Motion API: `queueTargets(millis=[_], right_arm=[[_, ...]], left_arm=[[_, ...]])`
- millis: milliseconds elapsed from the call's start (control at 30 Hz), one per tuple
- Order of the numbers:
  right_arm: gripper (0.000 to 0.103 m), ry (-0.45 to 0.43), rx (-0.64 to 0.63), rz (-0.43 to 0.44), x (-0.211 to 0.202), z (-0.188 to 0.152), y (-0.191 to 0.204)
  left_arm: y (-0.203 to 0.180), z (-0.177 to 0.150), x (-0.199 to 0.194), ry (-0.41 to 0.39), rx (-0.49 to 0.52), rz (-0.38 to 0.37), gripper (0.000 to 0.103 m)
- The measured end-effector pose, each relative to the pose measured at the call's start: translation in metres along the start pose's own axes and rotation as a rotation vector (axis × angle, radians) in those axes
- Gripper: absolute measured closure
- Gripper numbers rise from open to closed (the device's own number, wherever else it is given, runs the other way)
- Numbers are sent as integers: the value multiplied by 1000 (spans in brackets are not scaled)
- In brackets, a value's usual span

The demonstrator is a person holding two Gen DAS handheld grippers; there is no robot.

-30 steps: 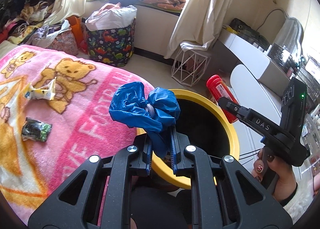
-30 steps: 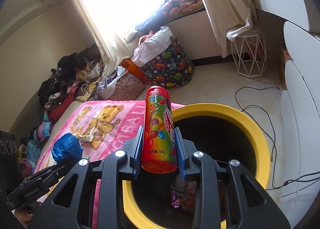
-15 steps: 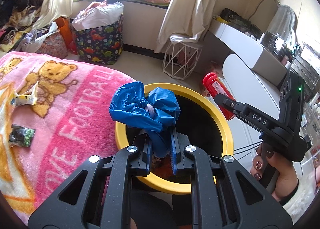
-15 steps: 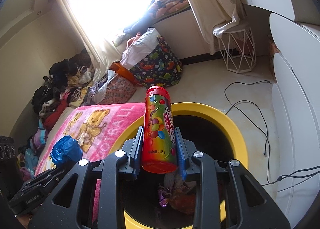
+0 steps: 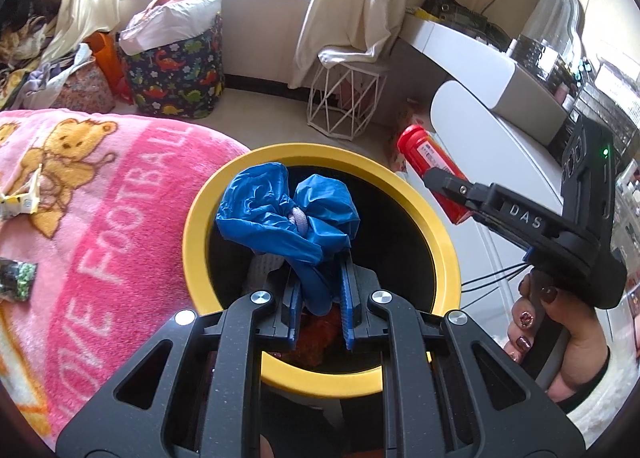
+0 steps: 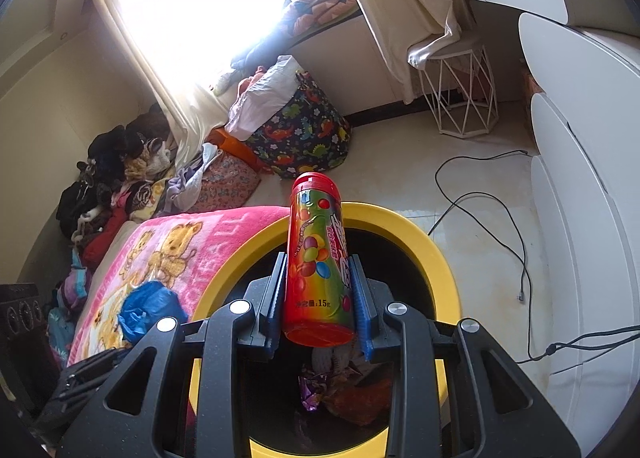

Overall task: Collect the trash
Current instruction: 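Carry the blue bag and red tube over the yellow bin and open both tools, then move both open tools back over the black and yellow wrappers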

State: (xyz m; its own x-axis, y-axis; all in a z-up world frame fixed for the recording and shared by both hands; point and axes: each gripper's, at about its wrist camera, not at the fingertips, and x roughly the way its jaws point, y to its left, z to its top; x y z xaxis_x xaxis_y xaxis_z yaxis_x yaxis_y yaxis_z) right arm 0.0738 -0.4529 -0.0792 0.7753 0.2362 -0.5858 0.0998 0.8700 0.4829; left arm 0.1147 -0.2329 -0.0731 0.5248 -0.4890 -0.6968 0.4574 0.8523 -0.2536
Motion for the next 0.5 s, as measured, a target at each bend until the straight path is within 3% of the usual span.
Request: queueTargets(millis=[133, 200, 233, 267, 367, 400, 500], right_arm=[[72, -10, 6, 3, -1, 2, -2], [52, -11, 22, 3, -1, 3, -5], [47, -17, 34, 3, -2, 3, -7], [44, -23, 41, 2, -3, 3, -8], [37, -25, 45, -2, -4, 5, -8], [33, -33, 48, -7, -6, 5, -8], [30, -38, 43, -6, -7, 7, -6]], left_arm=[[-3, -1, 6, 15, 2, -6, 93], [-4, -1, 9, 23, 5, -7, 89], [-4, -1, 9, 26, 4, -9, 79], [-3, -1, 10, 24, 0, -5, 58], [-1, -1, 6, 8, -21, -10, 14], [1, -1, 5, 2, -26, -5, 10], [2, 0, -1, -17, -23, 34, 11]])
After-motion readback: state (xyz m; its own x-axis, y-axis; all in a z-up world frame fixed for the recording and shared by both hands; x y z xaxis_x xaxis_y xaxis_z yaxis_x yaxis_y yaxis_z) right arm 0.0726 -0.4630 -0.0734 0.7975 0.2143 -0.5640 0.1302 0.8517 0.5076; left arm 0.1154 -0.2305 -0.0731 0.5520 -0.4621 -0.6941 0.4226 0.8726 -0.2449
